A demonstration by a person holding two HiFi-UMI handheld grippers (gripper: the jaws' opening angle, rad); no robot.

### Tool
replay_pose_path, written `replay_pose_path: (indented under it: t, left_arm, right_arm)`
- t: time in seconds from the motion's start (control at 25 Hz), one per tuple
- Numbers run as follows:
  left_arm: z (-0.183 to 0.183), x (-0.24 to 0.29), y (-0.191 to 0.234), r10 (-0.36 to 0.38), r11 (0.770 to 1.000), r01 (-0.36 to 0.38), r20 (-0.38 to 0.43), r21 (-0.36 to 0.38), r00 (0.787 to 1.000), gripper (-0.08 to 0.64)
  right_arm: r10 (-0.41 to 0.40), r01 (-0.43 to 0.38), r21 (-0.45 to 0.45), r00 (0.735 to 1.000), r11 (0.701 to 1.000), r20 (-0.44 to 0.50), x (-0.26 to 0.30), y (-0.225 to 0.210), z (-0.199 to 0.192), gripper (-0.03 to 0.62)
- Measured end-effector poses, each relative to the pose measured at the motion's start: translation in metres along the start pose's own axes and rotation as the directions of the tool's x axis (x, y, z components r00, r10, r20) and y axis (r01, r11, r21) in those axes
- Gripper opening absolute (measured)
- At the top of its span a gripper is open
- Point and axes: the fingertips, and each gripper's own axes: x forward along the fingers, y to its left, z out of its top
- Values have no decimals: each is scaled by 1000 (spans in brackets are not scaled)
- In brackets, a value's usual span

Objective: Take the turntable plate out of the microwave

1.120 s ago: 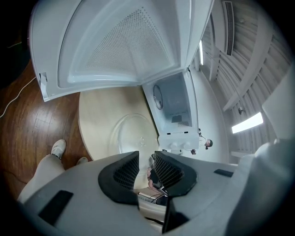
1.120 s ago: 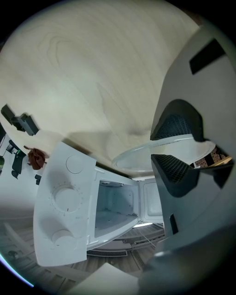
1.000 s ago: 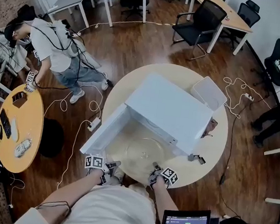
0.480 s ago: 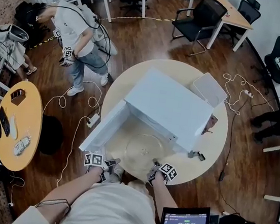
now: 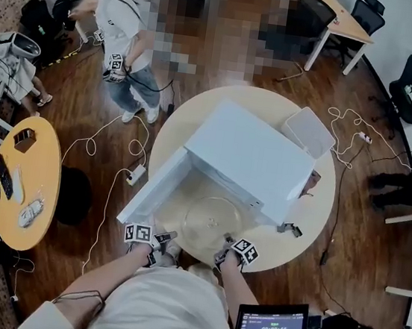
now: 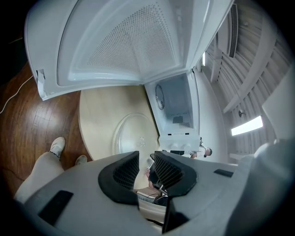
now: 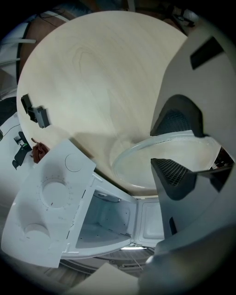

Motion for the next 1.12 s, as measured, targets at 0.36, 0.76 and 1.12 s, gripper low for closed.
replay_pose_path:
  t: [0.36, 0.76, 1.12]
  left_arm:
    - [5, 1, 2, 0, 1000, 1, -44, 22, 999, 92]
    - [0, 11, 4, -1, 1000, 3, -77, 25, 997, 92]
    - [-4, 9, 9, -6, 999, 9, -86, 34, 996, 92]
  right_arm:
    - [-93, 93, -27, 996, 995, -7, -1, -1, -3, 144]
    - [-217, 215, -37, 975, 976, -53, -1, -4, -2, 166]
    - [-273, 271, -48, 960, 961, -63, -4, -5, -6, 172]
